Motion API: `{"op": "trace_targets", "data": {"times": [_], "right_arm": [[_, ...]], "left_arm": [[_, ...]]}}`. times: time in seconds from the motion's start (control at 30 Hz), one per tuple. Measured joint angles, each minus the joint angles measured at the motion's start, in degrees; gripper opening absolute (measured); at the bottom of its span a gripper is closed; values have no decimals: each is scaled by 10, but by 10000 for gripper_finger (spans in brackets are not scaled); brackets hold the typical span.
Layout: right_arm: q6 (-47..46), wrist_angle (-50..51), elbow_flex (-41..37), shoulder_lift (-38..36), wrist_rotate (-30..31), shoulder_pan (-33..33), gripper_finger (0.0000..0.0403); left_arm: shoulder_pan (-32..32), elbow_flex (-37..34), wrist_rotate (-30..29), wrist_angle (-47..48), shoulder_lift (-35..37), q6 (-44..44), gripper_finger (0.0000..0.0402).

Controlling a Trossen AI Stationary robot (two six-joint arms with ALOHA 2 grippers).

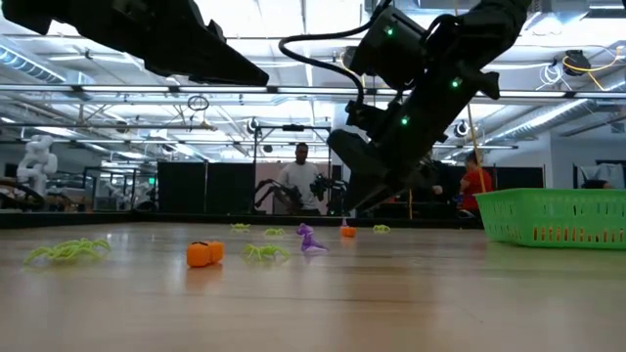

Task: Sort Halloween decoration
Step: Put the orange skeleton toy into the green bin

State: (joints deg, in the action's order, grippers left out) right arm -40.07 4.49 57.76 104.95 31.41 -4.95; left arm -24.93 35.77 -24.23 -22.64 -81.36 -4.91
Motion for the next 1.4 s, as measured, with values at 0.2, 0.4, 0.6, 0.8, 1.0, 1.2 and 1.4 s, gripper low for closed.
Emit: {"op": "trace_targets", "data": {"times": [0.2,0.4,0.6,0.8,1.0,1.2,1.4], "right_arm": [[-24,1,0,0,1,0,118],[-42,3,0,0,2,1,119],[-43,2,0,0,18,1,119],[-44,-5,0,23,18,1,119],[-29,-34,0,51,51,1,119],[-12,-34,0,52,43,6,132],[-12,-28,0,57,22,8,133]], "left_arm": [[0,0,0,0,0,0,127],[0,0,0,0,0,0,127],[0,0,0,0,0,0,127],[0,0,0,0,0,0,127],[0,0,0,0,0,0,127],[0,0,0,0,0,0,127],[0,0,0,0,0,0,127]]}}
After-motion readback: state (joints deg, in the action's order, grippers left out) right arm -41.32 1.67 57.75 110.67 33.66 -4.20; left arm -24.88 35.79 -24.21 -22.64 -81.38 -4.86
